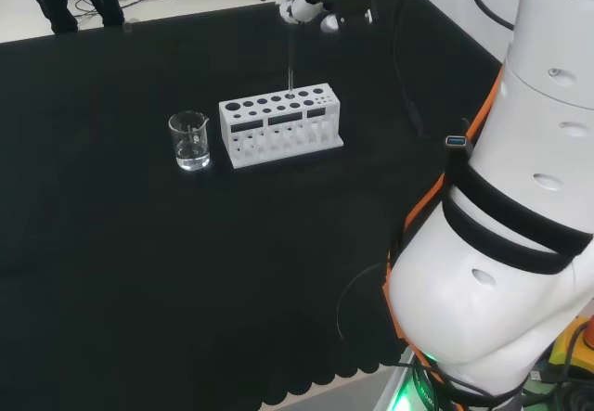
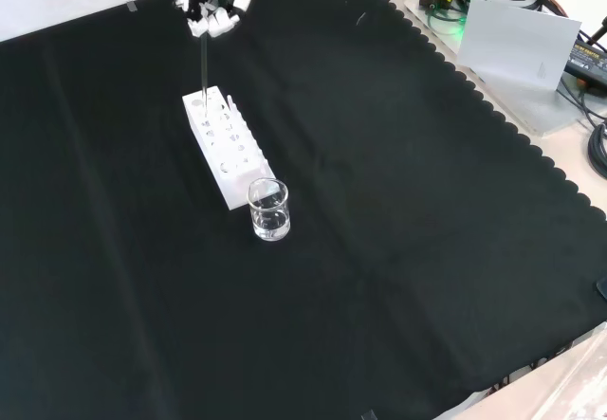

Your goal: Put the glass rod back on the white test tube rack.

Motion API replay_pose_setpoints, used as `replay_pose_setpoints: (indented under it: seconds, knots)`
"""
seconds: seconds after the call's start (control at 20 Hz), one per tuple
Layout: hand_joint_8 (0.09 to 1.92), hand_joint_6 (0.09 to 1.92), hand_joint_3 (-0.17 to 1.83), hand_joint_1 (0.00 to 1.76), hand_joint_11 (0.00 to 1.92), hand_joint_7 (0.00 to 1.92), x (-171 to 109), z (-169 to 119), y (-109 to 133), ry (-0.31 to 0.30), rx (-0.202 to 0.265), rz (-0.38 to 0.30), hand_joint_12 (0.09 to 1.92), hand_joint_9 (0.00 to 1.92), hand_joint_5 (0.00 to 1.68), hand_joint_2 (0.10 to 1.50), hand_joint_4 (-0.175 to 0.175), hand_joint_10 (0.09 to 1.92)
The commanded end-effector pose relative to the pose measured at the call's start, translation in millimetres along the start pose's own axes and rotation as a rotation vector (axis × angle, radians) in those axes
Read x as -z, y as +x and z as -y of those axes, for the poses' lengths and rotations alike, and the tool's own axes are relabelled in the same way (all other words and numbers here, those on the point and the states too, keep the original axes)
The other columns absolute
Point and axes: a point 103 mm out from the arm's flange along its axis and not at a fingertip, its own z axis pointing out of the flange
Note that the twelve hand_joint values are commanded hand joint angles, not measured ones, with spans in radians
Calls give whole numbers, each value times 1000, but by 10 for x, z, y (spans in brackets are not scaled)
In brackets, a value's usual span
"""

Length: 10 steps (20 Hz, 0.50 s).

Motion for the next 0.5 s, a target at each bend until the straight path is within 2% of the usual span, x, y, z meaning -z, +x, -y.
replay_pose_setpoints:
  seconds: [0.05, 0.5]
  knots:
    - [1046, 480, 699, 1317, 1663, 1232, -69, 11, -78, 6, -8, 3, 799, 1689, 1233, 667, -175, 708]
    - [1046, 481, 700, 1317, 1664, 1233, -295, -96, 76, 45, 27, 14, 800, 1689, 1233, 666, -175, 709]
